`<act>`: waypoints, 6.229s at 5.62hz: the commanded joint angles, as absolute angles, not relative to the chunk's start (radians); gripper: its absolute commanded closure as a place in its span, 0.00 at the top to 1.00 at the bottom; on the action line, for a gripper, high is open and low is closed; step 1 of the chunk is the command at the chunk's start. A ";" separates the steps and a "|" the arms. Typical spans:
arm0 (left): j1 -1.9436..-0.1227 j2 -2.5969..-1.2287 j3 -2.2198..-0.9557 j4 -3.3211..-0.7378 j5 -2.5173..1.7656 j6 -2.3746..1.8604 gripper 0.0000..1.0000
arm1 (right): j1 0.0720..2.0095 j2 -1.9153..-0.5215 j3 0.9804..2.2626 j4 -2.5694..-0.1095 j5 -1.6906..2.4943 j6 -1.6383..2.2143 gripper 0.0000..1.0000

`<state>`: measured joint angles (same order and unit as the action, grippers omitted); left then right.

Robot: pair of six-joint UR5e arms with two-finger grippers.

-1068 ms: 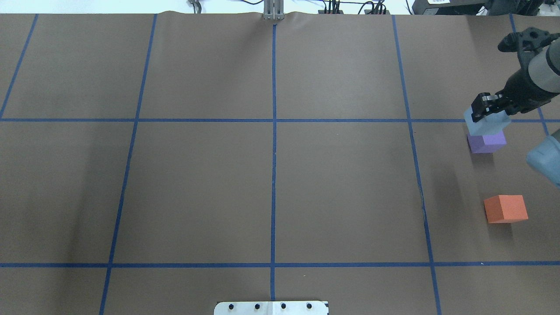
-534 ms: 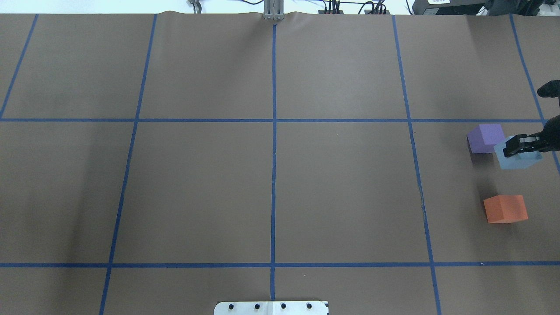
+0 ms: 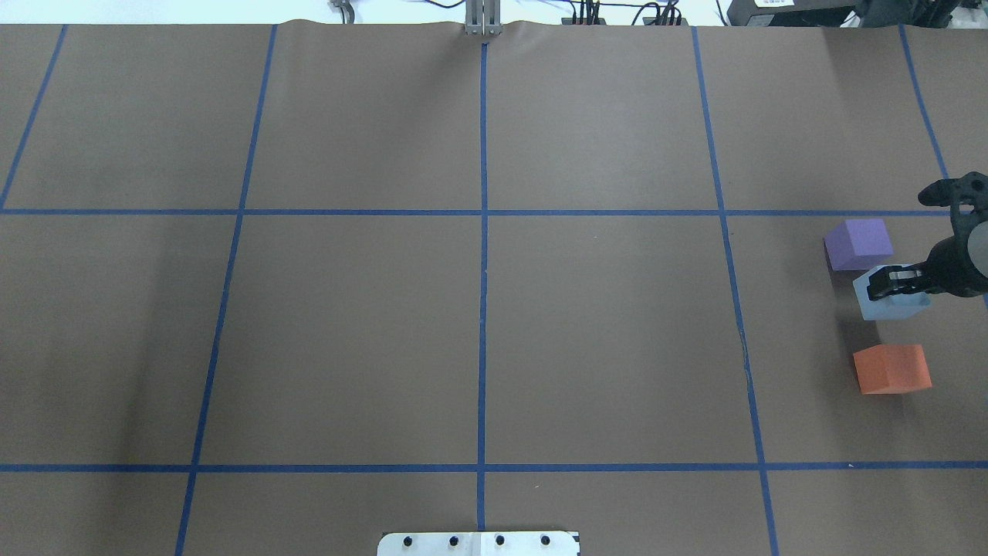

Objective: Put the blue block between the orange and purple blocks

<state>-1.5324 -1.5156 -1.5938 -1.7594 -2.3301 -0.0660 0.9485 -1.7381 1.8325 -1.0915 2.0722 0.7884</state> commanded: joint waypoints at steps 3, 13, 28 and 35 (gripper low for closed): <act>-1.532 -1.516 -1.594 -1.759 -2.330 -0.066 1.00 | 0.905 -1.727 1.764 -1.015 2.062 0.799 0.59; -1.535 -1.511 -1.578 -1.759 -2.330 -0.068 1.00 | 1.612 -1.617 1.822 -1.768 2.257 -0.190 0.99; -1.532 -1.494 -1.575 -1.781 -2.329 -0.066 1.00 | 1.615 -1.750 1.816 -1.586 2.312 -0.290 1.00; -1.531 -1.488 -1.577 -1.782 -2.330 -0.066 1.00 | 1.614 -1.750 1.809 -1.588 2.312 -0.290 1.00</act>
